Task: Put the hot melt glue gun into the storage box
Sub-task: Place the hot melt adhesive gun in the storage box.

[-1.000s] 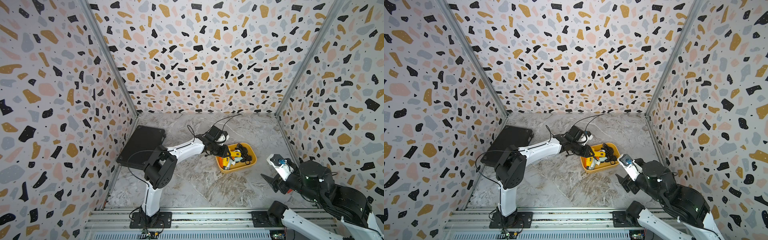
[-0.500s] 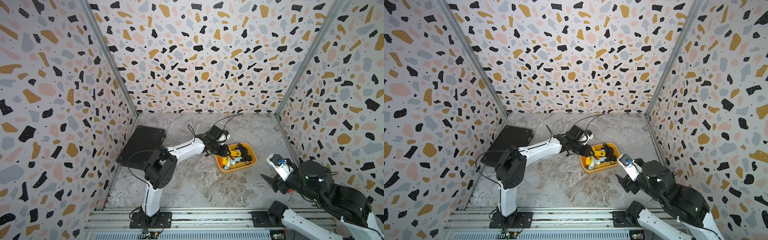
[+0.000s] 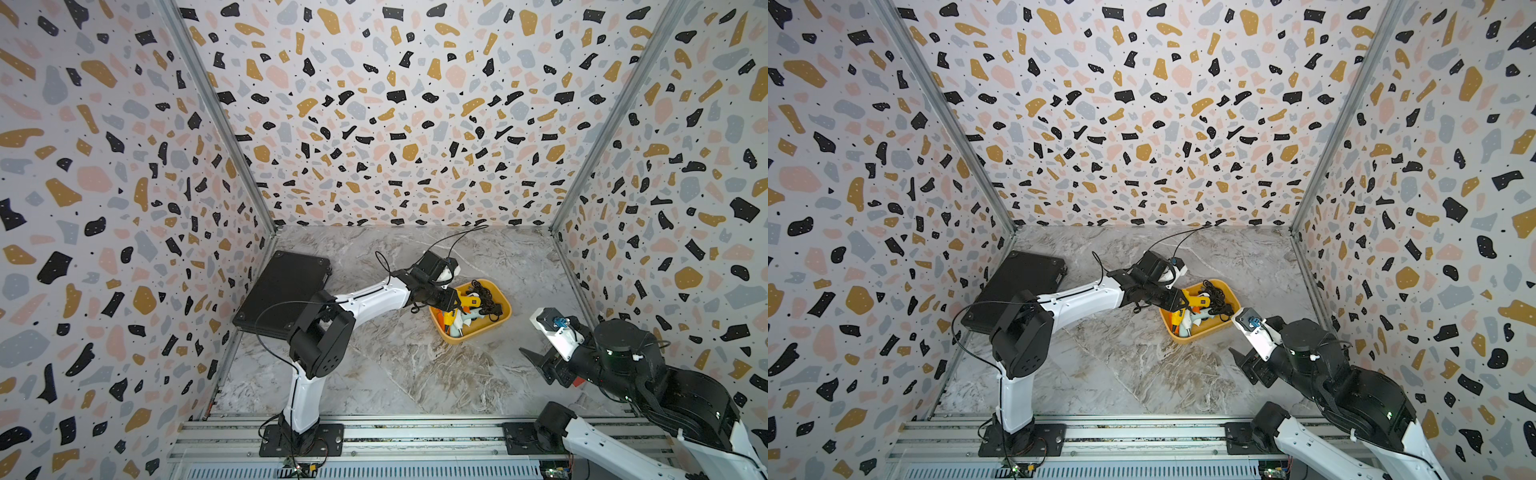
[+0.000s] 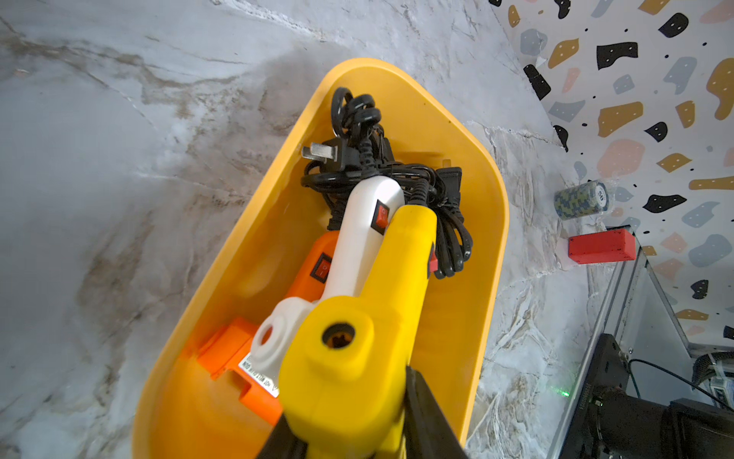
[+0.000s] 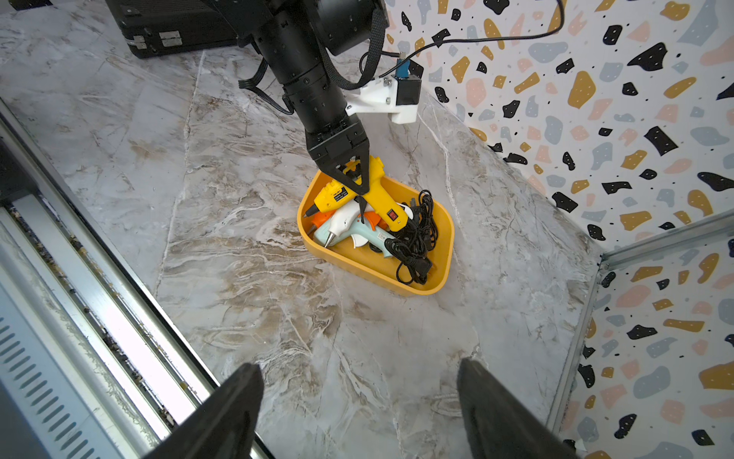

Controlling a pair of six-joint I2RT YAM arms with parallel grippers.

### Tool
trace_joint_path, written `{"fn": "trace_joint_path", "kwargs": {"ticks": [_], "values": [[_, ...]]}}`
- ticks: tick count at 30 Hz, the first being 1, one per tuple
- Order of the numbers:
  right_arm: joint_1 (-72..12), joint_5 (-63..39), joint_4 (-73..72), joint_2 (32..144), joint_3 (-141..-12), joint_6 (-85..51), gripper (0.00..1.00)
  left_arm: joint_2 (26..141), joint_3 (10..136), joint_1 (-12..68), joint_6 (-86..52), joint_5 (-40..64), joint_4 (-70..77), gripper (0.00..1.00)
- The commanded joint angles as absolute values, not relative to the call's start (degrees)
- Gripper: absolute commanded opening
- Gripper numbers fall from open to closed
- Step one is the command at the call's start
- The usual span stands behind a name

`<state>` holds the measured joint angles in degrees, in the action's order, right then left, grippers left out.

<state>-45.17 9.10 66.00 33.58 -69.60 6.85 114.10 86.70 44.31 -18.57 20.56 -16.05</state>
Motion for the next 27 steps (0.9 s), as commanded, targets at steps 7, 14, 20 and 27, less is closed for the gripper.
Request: {"fn": "trace_joint_path", "kwargs": {"ticks": [7,14,20,27], "values": [[-45.1,8.4,66.0,34.1,-71.1,6.5,0.82,109.1,82.6,44.7,-16.4,18.7,-15.6,0.57],[-45.1,8.3,65.9,34.3,-71.0,5.9,0.82,105.4,81.5,45.2,-15.7,17.9,-17.2,0.62],[-45.1,8.7,65.8,34.4,-71.7,5.7,0.82,99.9,81.3,45.3,-15.6,13.4,-18.6,0.74],[-45.1,11.2,66.1,36.8,-71.5,-0.4,0.85,79.2,73.0,44.9,-14.9,-7.7,-19.6,0.85]]}}
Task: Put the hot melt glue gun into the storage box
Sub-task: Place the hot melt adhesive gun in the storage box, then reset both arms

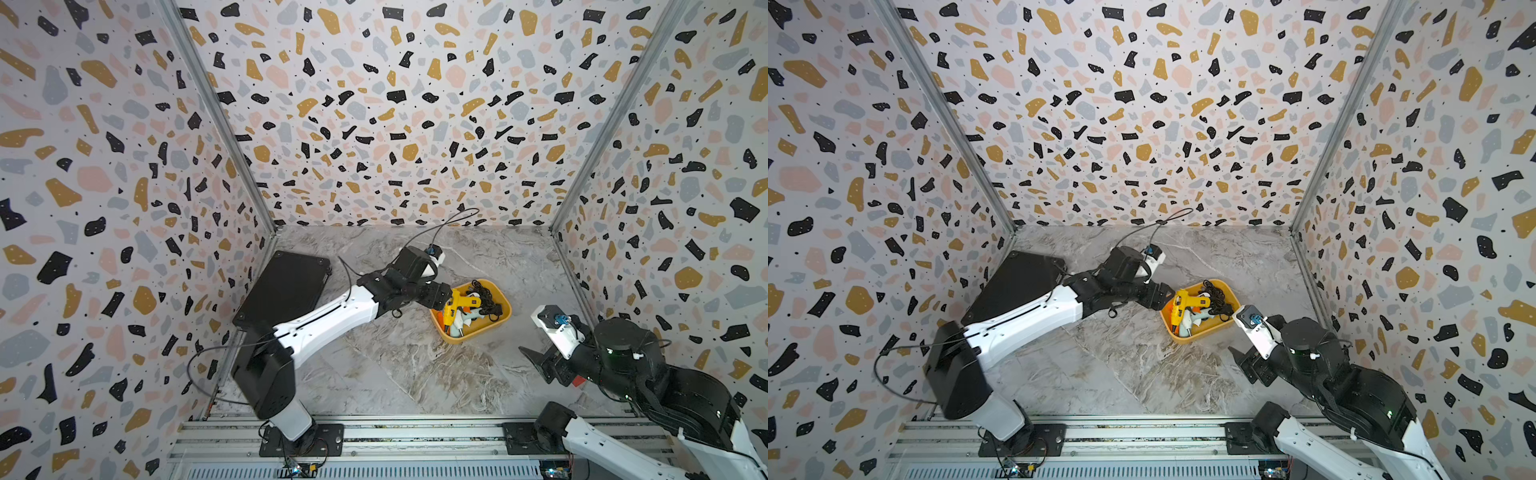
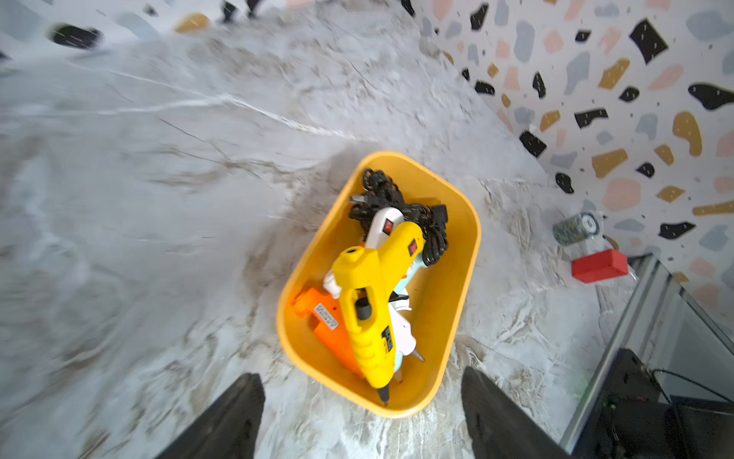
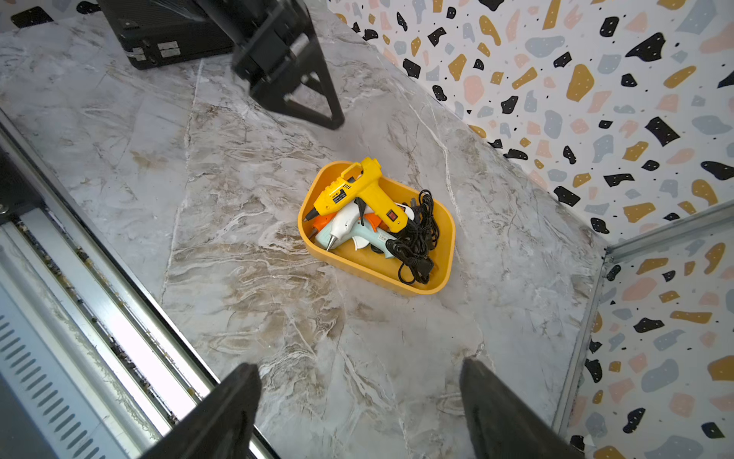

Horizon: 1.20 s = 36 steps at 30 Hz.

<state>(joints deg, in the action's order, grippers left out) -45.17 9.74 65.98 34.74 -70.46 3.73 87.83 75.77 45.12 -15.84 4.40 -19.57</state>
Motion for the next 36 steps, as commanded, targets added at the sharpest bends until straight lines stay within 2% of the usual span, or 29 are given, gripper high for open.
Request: {"fn": "trace_joint_path", "kwargs": {"ticks": [1,10,17,20,26,31,36], "values": [[-45.1,11.0,66.3,37.9,-71.0,-2.1,0.85,75.5,71.1,44.6,-14.7,-11.0,-20.1,0.87],[-45.0,12.3,63.7,46.6,-66.0,-8.4,0.86,47.0,59.2,40.5,-18.1,-33.0,-37.3,1.00],[-39.8,11.5,56.1,49.1,-59.6,-13.5,0.87,32.1,52.1,38.3,-20.5,-38.9,-49.7,1.00],[-33.6,11.6,52.9,49.8,-57.5,-14.7,0.88,28.7,49.5,37.9,-18.8,-42.4,-51.4,1.00],[-14.8,7.8,44.6,51.5,-52.6,-16.0,0.86,26.0,48.8,36.0,-14.8,-46.1,-50.5,1.00],[-12.8,16.7,31.5,46.4,-46.9,-15.6,0.86,25.9,48.0,35.7,-13.5,-47.5,-48.3,1.00],[-12.7,24.1,21.9,40.0,-39.9,-11.1,0.89,23.6,40.4,35.6,-10.5,-48.2,-37.2,1.00]]}}
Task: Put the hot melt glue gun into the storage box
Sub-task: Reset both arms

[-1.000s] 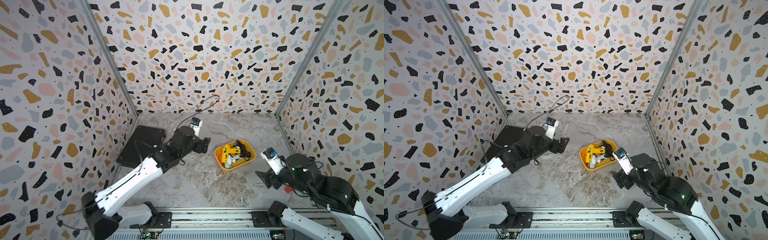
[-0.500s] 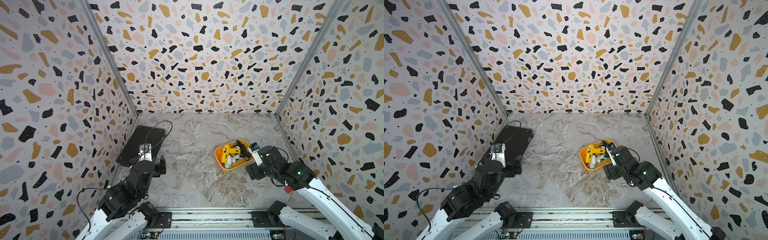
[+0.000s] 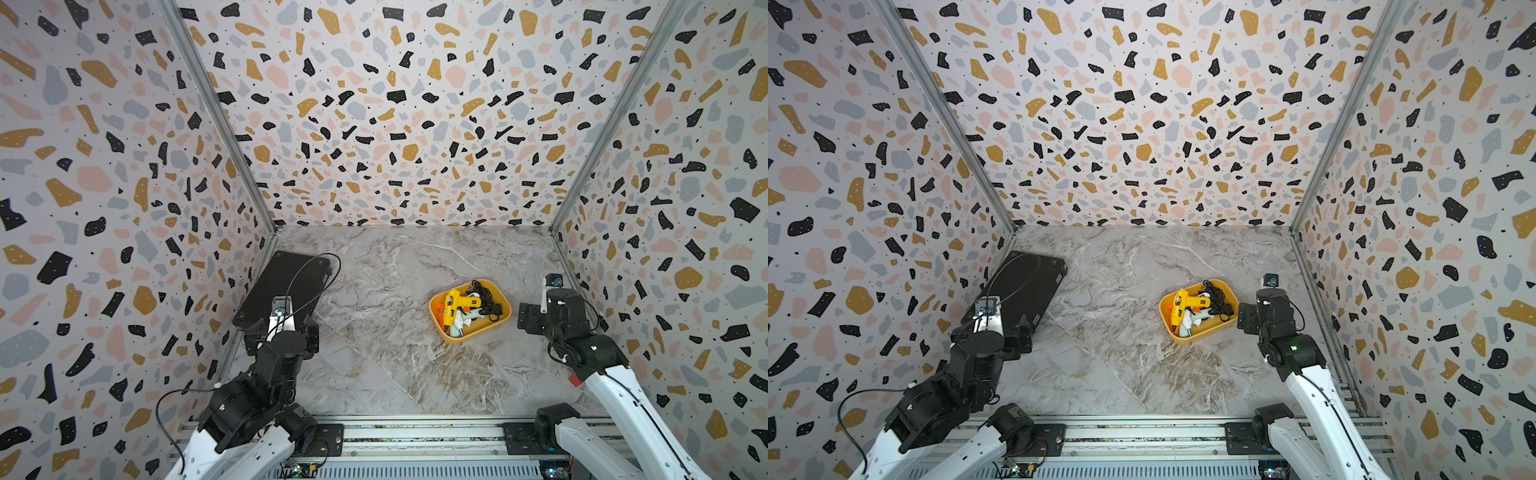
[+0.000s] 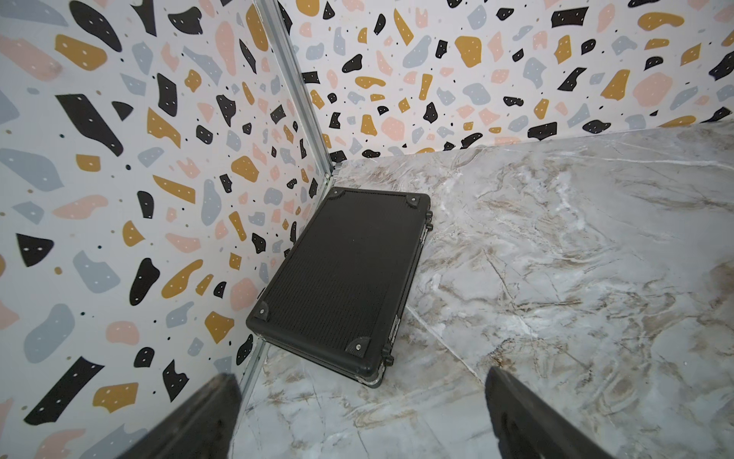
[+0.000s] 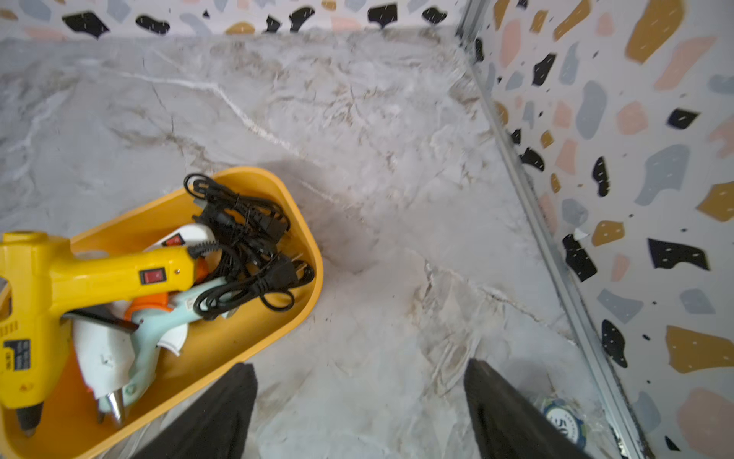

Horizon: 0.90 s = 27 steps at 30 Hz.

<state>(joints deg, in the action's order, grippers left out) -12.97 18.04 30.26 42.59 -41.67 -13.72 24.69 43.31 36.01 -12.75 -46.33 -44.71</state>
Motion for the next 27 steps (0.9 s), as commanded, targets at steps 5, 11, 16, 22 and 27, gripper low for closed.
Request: {"fn": "trace_joint_path", "kwargs": {"ticks": [5,11,16,22,27], "values": [[-12.6,27.1,14.3,38.4,-32.1,-3.3,0.92,20.6,32.1,35.3,-6.5,-48.3,-25.8,1.00],[-11.9,25.5,-4.0,44.7,-23.0,-0.9,0.94,22.9,23.6,31.3,-3.9,-44.8,-11.1,1.00],[-11.5,24.2,-20.2,59.7,-21.1,2.1,0.94,31.3,19.6,21.3,-8.0,-39.9,-1.7,1.00],[-7.8,18.8,-37.3,76.8,-21.8,3.2,0.94,47.0,18.5,9.8,-9.2,-31.1,15.2,1.00],[-5.1,12.2,-40.2,85.6,-25.5,2.8,0.93,63.9,19.4,6.1,-5.8,-26.0,32.6,1.00]]}}
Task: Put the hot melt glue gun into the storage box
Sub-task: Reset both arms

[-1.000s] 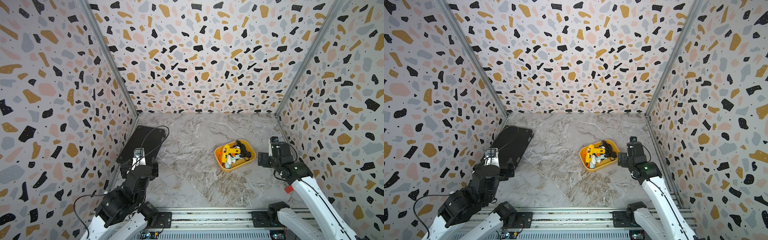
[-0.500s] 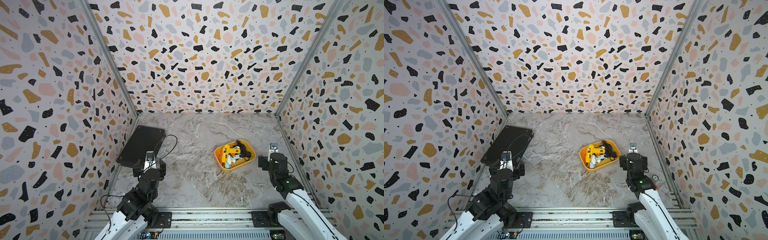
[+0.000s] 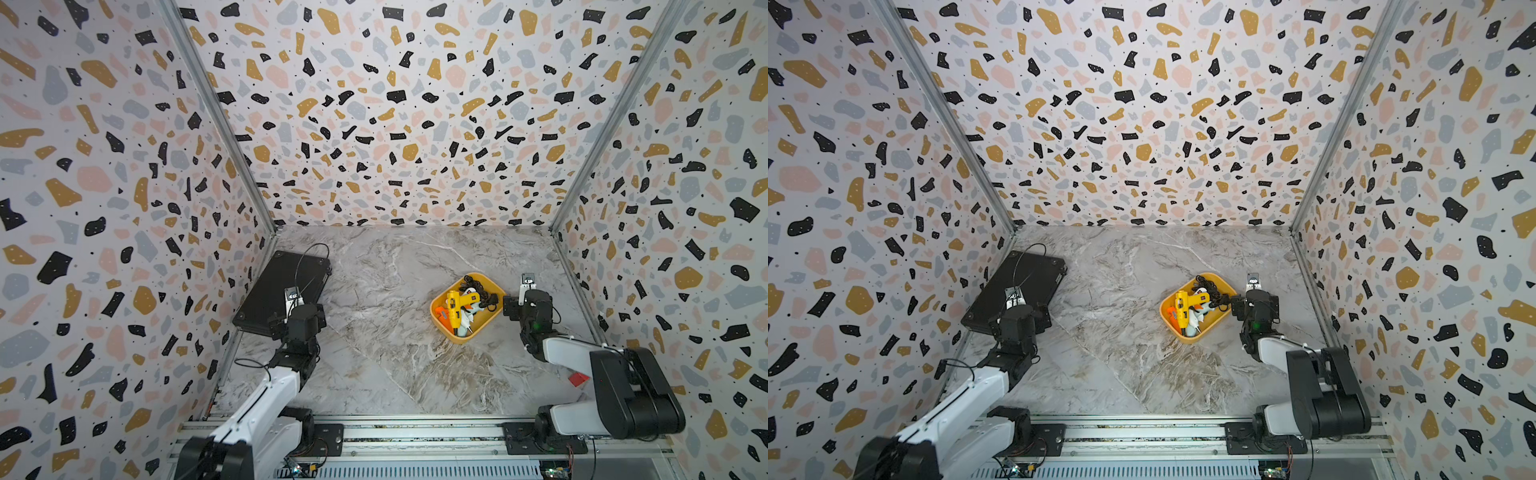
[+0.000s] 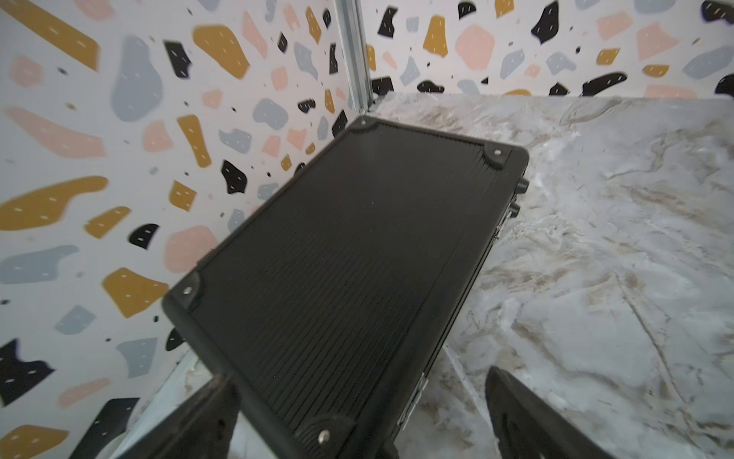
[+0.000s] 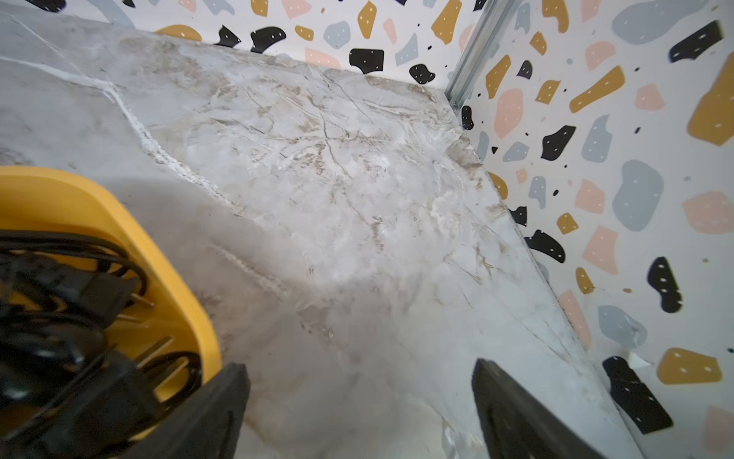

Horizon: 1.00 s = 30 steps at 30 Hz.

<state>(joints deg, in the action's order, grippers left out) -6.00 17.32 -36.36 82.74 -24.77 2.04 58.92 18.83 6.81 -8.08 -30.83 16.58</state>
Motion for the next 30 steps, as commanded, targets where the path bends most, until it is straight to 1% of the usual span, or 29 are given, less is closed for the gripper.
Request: {"fn": "trace_joint_path", "kwargs": {"ticks": [1,2,3,4,5,6,7,8,9,10,12,16,25,28,30], "values": [[-4.4,11.2,-37.3,84.8,-26.3,1.9,0.92,66.9,20.5,5.8,-4.8,-25.3,33.7,1.00],[-4.0,9.6,-40.9,85.1,-24.8,1.9,0.92,69.5,22.1,5.1,-5.5,-23.7,31.5,1.00],[-3.6,7.8,-44.0,85.5,-23.1,2.2,0.92,71.5,20.6,4.8,-5.3,-22.7,35.9,1.00],[-2.9,6.3,-47.7,86.0,-21.2,2.1,0.92,74.8,17.1,4.5,-5.7,-22.3,44.1,1.00],[-2.7,6.0,-51.6,87.6,-20.2,2.1,0.92,77.6,14.4,3.2,-5.4,-19.7,53.2,0.99],[-2.7,6.1,-49.5,87.4,-20.9,2.1,0.92,78.6,14.6,1.9,-6.4,-16.8,51.1,0.98],[-2.6,6.0,-50.6,87.6,-20.7,2.1,0.97,80.0,14.4,1.8,-6.2,-16.2,53.5,0.99],[-2.6,6.0,-51.0,87.9,-20.6,2.2,0.99,81.8,15.2,1.7,-5.4,-15.5,54.6,0.99],[-2.6,6.0,-50.6,87.6,-20.7,2.1,0.99,81.8,16.4,1.8,-5.1,-15.0,52.4,0.99],[-2.6,6.0,-50.7,87.6,-20.6,2.2,0.99,81.4,17.1,1.8,-5.1,-15.0,50.2,0.99],[-2.6,6.0,-50.8,87.3,-20.3,2.1,0.99,81.5,16.8,1.9,-5.0,-15.3,51.2,1.00],[-2.6,6.2,-49.9,86.5,-20.2,2.0,0.99,81.6,17.1,3.7,-4.3,-19.1,51.0,1.00],[-2.6,6.1,-50.1,86.7,-20.3,2.1,0.99,81.2,17.6,4.0,-4.2,-19.2,49.4,1.00],[-2.6,3.2,-49.5,87.0,-20.6,2.9,0.99,81.2,17.5,4.0,-4.3,-19.2,49.4,1.00],[-2.6,3.1,-49.4,87.0,-20.7,2.9,0.99,81.4,17.5,4.0,-4.3,-19.2,49.6,1.00]]}}
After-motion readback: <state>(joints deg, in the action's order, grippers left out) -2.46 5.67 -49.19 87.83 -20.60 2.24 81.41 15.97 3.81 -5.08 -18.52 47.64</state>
